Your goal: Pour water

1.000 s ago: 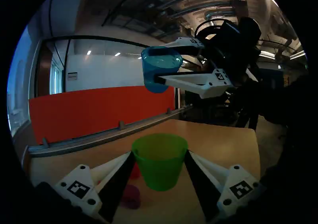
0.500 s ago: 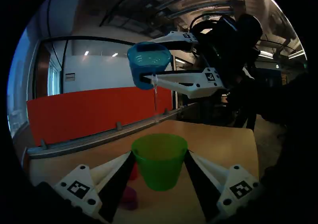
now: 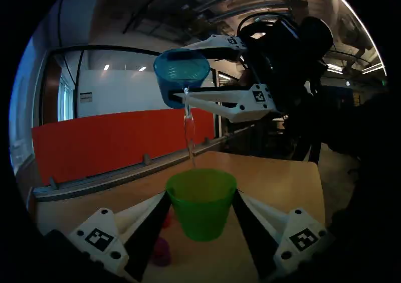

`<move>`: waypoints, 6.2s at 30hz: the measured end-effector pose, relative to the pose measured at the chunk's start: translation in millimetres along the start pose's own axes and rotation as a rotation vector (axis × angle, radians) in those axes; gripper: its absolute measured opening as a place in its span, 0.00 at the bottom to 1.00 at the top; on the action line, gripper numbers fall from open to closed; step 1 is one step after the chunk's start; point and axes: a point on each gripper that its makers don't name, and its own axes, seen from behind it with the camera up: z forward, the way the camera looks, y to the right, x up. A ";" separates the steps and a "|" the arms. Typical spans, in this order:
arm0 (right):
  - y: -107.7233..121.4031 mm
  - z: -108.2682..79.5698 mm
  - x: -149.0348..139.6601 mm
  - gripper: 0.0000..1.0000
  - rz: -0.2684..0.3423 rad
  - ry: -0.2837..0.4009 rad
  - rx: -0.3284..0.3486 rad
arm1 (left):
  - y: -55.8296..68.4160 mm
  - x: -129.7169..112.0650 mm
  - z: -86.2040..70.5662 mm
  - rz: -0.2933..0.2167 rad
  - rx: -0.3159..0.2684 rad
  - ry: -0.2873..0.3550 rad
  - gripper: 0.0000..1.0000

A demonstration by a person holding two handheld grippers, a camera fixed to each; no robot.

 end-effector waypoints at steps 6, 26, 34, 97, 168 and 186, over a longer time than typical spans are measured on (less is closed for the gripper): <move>2.9 -0.4 0.8 0.91 -0.020 0.002 -0.008 | 0.5 0.6 0.3 -0.003 -0.001 0.002 0.85; 12.1 -0.4 2.7 0.91 -0.094 0.004 -0.027 | 1.7 1.9 0.9 0.002 -0.003 0.001 0.85; 14.8 -0.3 3.6 0.91 -0.126 0.005 -0.034 | 2.6 2.1 2.2 0.003 -0.005 0.001 0.85; 21.6 8.8 26.7 0.91 -0.385 0.028 -0.048 | 5.1 4.0 3.1 0.006 -0.011 0.006 0.85; 1.4 -8.1 35.9 0.91 0.669 0.051 0.024 | -0.6 4.4 2.1 0.001 0.001 0.009 0.85; 4.1 -13.1 38.7 0.91 1.047 0.066 0.089 | -3.2 5.4 0.0 0.002 0.007 0.009 0.85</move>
